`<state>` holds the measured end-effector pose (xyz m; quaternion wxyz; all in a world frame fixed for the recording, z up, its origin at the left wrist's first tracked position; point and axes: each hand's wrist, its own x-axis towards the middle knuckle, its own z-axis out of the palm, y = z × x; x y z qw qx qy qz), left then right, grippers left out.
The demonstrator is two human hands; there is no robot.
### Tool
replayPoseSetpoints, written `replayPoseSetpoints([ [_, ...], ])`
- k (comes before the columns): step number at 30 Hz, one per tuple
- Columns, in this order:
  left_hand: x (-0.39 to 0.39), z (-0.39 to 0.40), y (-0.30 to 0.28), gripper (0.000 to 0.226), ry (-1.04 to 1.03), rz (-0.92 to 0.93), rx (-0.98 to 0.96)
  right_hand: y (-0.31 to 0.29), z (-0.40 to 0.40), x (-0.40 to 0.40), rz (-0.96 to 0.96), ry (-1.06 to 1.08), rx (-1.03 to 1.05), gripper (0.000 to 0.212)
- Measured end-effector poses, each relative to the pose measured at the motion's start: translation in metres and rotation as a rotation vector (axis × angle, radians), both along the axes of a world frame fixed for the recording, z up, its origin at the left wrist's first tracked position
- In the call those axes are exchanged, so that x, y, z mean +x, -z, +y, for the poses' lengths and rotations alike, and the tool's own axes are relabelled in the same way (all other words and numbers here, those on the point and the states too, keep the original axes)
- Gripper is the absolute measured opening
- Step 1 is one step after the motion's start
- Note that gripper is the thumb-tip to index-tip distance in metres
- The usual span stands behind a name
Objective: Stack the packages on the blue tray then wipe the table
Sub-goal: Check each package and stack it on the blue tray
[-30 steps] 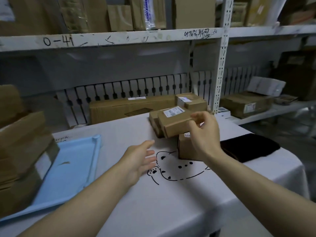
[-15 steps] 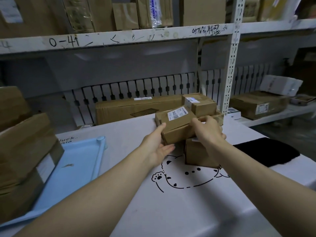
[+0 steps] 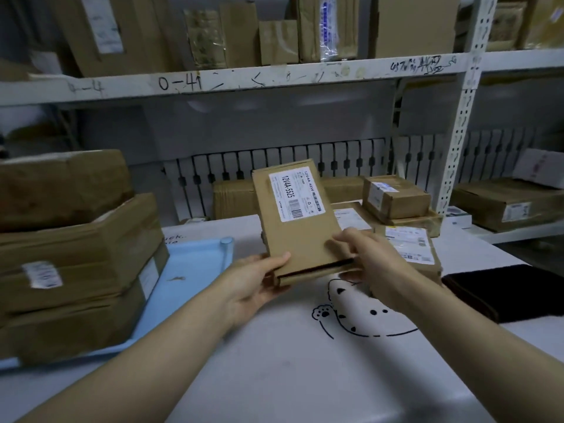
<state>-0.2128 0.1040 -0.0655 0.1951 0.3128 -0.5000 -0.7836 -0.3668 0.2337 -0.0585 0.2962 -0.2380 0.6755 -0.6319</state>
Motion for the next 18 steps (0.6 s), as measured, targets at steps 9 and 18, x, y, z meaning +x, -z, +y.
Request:
replayPoseSetpoints([
  [9, 0.057, -0.002, 0.008, 0.043, -0.003, -0.096, -0.218, 0.02, -0.003, 0.029, -0.112, -0.306, 0.041, 0.042],
  [18, 0.067, 0.0, -0.007, 0.042, -0.09, -0.014, -0.289, 0.019, 0.001, 0.034, -0.071, -0.336, -0.032, 0.052],
])
